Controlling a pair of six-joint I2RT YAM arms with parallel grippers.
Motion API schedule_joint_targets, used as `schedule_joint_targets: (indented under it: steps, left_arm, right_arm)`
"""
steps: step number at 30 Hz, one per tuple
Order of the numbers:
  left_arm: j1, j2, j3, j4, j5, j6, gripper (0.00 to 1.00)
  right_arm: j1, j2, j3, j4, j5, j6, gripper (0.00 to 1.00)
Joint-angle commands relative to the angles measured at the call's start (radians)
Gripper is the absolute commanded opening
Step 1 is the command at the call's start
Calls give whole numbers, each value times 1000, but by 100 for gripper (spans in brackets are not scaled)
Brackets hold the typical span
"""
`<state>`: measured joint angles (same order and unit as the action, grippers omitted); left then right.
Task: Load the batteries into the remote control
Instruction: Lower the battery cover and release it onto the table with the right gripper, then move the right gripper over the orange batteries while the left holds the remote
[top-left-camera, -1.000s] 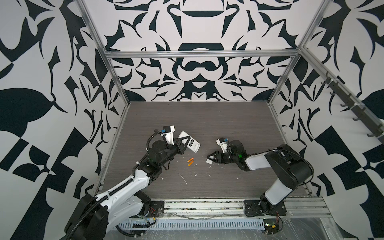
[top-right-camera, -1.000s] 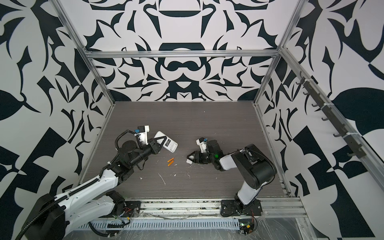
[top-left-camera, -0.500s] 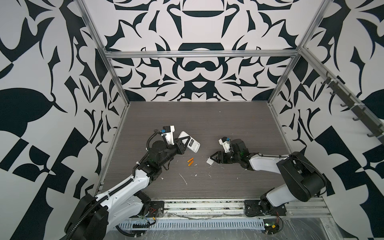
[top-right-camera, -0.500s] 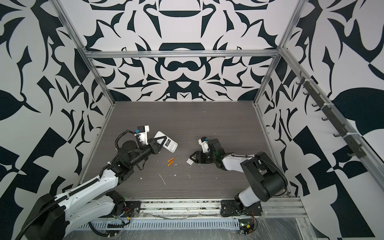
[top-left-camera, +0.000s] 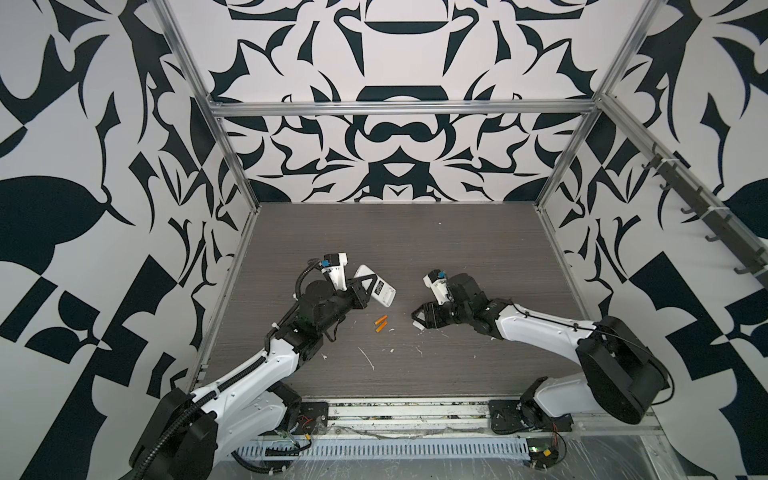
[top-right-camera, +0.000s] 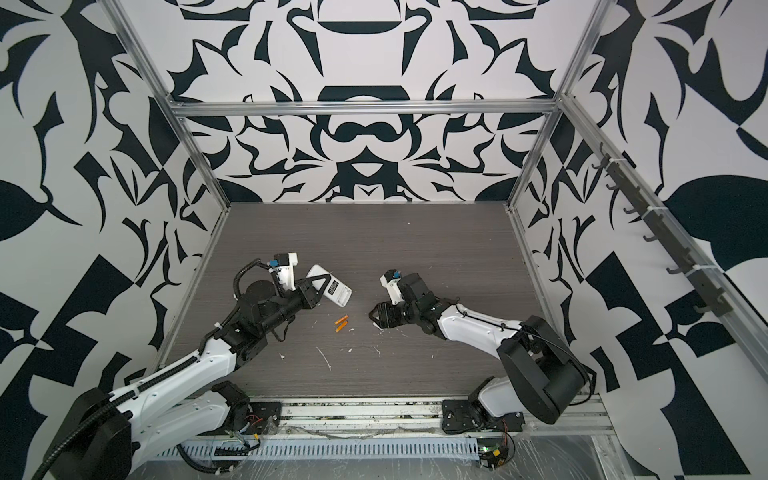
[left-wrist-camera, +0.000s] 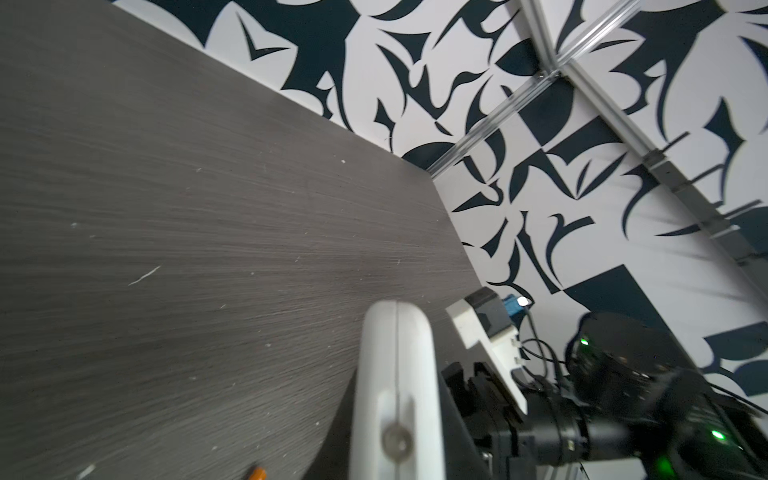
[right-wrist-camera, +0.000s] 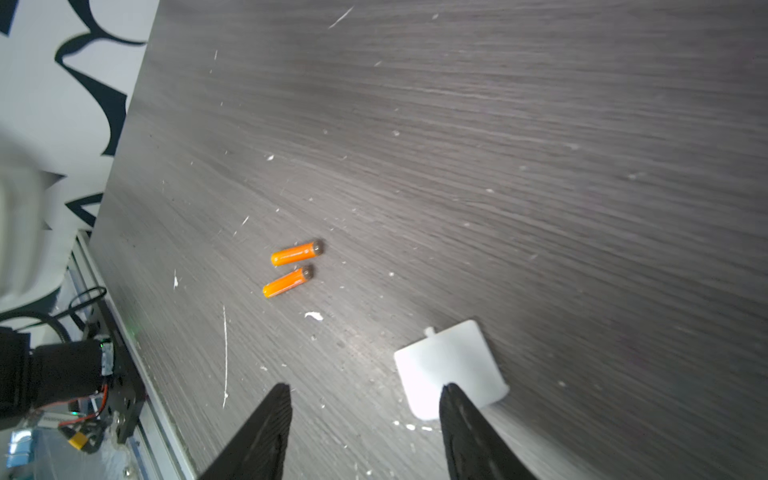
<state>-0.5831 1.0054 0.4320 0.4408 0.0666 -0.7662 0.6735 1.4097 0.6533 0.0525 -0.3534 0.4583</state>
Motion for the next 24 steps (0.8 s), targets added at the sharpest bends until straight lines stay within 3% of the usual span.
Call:
schedule_joint_targets:
  steps: [1, 12, 24]
  left_arm:
    - [41, 5, 16, -83, -47, -18, 6]
    - [197, -128, -56, -149, -15, -38, 6]
    - [243, -188, -92, -159, 8, -33, 7]
  right_arm:
    - [51, 12, 65, -37, 52, -25, 61]
    - [190, 144, 193, -59, 137, -27, 60]
    - [252, 292, 309, -75, 220, -26, 70]
